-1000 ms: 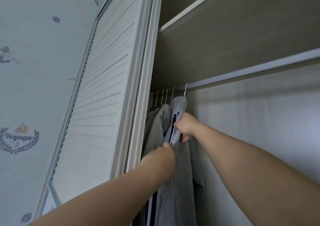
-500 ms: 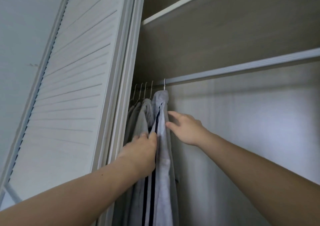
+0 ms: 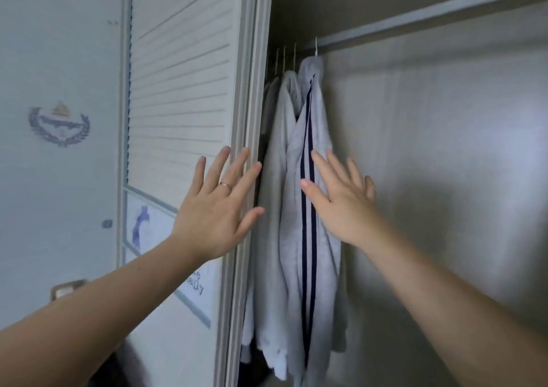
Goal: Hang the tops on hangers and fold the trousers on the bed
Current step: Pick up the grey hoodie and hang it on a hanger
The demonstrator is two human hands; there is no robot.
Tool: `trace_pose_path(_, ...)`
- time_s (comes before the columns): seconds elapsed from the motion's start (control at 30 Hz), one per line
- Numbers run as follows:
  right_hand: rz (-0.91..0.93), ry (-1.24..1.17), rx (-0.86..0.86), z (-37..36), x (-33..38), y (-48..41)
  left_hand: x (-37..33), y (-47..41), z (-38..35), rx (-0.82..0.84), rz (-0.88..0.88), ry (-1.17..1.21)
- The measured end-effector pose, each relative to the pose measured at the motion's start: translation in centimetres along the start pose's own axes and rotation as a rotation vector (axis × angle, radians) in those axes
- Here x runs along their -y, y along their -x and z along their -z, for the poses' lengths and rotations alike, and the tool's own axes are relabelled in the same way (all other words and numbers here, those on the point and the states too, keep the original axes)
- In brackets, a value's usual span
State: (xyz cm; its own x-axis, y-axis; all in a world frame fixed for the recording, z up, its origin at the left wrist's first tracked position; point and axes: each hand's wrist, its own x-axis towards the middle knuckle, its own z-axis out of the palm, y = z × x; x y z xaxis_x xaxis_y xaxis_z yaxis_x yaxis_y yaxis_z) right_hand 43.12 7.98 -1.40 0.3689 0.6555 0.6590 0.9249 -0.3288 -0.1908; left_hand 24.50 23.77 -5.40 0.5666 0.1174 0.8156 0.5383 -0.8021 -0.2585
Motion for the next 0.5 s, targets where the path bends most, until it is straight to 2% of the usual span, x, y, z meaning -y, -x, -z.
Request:
trace_pose_path(0.13,0.079,-0.092,0.081,-1.9,3.9,7.2,-0.8,9.5,3.7,0.084,0.118,-0.004)
trace_pose_path(0.23,0.210,-0.145,0.177,-4.0,8.1,13.4,-1.7,17.2,7.5,0.172,0.251,-0.004)
trace_pose_path(0.5,0.512,-0.290,0.469,-7.6,20.0,28.9,-3.5,39.2,19.4,0.506,0.643,-0.094)
